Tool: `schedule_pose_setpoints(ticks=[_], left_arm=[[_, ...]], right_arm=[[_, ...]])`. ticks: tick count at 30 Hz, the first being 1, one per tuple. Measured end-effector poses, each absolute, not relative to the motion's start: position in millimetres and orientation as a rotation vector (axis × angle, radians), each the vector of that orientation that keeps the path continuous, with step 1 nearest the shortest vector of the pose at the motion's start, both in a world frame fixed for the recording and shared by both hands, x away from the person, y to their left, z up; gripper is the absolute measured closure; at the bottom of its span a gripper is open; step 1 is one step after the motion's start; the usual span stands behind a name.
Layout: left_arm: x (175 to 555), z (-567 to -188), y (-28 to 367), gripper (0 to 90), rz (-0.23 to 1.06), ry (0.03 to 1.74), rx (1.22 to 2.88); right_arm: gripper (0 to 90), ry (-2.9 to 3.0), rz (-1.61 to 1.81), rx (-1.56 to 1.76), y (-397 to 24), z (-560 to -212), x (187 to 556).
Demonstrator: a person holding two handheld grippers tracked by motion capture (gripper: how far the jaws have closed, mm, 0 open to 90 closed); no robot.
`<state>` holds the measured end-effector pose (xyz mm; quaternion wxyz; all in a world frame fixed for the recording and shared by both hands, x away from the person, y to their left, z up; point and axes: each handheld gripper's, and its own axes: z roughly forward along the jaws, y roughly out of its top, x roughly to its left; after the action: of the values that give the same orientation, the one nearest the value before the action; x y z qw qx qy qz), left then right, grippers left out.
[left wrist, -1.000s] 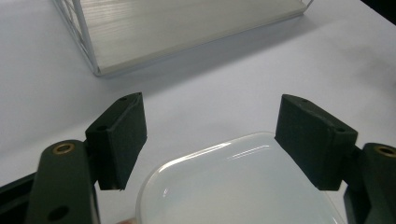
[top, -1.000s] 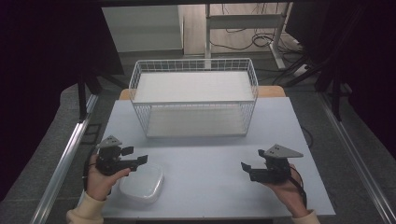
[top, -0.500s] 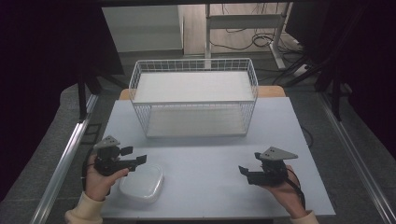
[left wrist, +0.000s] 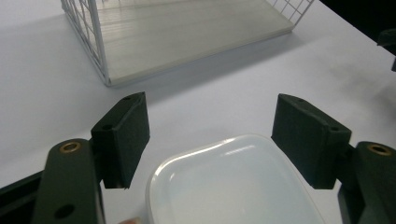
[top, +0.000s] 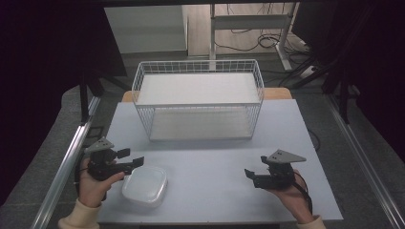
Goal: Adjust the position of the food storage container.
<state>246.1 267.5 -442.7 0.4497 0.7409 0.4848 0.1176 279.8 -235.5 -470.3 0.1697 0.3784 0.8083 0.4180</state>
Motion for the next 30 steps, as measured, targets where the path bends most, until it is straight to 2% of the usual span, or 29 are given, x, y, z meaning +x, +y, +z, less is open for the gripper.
schedule_pose_setpoints(ticks=[6, 22, 24, 25, 27, 28, 30], left_arm=[[225.2, -440.8, 283.4, 30.6, 0.323, 1.228, 1.902], [194.8, -444.5, 307.6, 42.3, 0.327, 1.289, 1.949], [192.5, -446.1, 310.2, 47.5, 0.323, 1.296, 1.962], [191.1, -447.1, 311.2, 55.6, 0.320, 1.301, 1.969], [189.0, -449.5, 312.7, 64.5, 0.314, 1.301, 1.993], [187.3, -451.6, 313.1, 64.5, 0.302, 1.301, 2.010], [184.5, -455.5, 313.3, 78.0, 0.285, 1.302, 2.041]], right_arm=[[21.1, 2.288, 1.176, 1.095, -238.4, -470.1, 279.7], [22.6, 2.286, 1.137, 1.111, -238.2, -473.9, 282.0], [22.7, 2.281, 1.132, 1.108, -238.4, -473.9, 281.9], [22.7, 2.281, 1.131, 1.109, -238.8, -474.1, 282.0], [22.8, 2.281, 1.130, 1.110, -239.0, -474.3, 282.0], [22.8, 2.281, 1.128, 1.111, -239.1, -474.4, 282.1], [22.8, 2.281, 1.124, 1.112, -239.0, -474.9, 282.4]])
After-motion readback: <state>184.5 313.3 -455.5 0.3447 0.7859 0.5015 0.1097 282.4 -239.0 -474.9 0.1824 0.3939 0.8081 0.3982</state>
